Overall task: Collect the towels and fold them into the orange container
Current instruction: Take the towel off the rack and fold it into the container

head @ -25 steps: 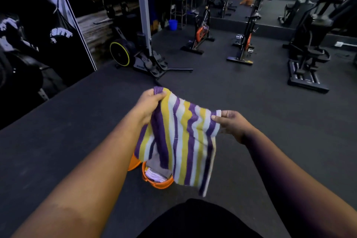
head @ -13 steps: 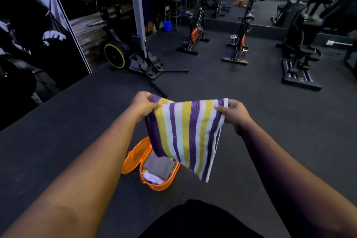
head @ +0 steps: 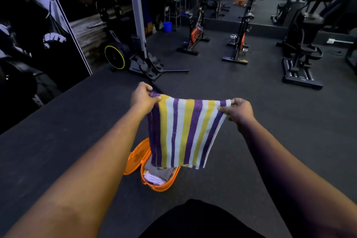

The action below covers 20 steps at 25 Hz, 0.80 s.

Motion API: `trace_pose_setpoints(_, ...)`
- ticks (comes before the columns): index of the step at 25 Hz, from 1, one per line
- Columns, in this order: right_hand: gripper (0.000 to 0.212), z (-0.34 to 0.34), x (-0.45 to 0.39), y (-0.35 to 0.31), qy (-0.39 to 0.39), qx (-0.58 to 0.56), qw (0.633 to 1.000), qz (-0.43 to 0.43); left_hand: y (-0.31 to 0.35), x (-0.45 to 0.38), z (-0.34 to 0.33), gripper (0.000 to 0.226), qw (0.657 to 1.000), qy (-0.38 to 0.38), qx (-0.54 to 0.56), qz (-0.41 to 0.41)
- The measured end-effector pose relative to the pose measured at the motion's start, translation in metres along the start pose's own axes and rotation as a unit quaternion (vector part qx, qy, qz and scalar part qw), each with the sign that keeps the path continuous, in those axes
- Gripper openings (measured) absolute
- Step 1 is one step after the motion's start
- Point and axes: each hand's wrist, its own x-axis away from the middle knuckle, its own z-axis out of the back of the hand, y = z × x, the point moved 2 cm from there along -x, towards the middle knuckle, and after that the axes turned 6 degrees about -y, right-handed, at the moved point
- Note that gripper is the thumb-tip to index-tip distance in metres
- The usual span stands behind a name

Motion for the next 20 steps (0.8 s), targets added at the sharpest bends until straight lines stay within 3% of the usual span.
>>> trace_pose_setpoints(3, 0.050, 0.003, -0.003, 0.001, -0.001, 0.008, 1.000, 0.021, -0.006, -0.001, -0.005, 0.049, 0.995, -0.070, 0.053, -0.038)
trace_pose_setpoints(6, 0.038, 0.006, -0.011, 0.004, -0.015, 0.133, 0.990, 0.050, -0.005, -0.004, -0.008, 0.044, 0.970, -0.123, -0.163, -0.135)
trace_pose_setpoints(9, 0.018, 0.006, -0.010, 0.003, -0.013, 0.254, 0.964, 0.079, 0.001, 0.000, -0.006, 0.027, 0.927, -0.086, -0.321, -0.174)
trace_pose_setpoints(12, 0.006, 0.009, -0.007, 0.002, 0.000, 0.326, 0.941, 0.088, 0.002, 0.002, 0.001, 0.022, 0.919, -0.033, -0.357, -0.163)
trace_pose_setpoints(14, 0.006, 0.012, -0.009, -0.003, 0.003, 0.293, 0.950, 0.108, 0.000, -0.002, 0.007, 0.026, 0.941, -0.016, -0.305, -0.142)
trace_pose_setpoints(16, 0.008, 0.012, -0.007, -0.018, -0.037, 0.112, 0.982, 0.148, 0.001, -0.007, 0.015, 0.025, 0.969, -0.029, -0.197, -0.144)
trace_pose_setpoints(18, 0.011, 0.010, 0.003, -0.039, -0.086, -0.086, 0.976, 0.180, 0.010, -0.008, 0.022, 0.022, 0.987, -0.066, 0.009, -0.149)
trace_pose_setpoints(20, 0.029, 0.005, 0.008, -0.044, -0.150, -0.056, 0.971, 0.176, 0.030, -0.007, 0.028, 0.021, 0.967, -0.108, 0.194, -0.122)
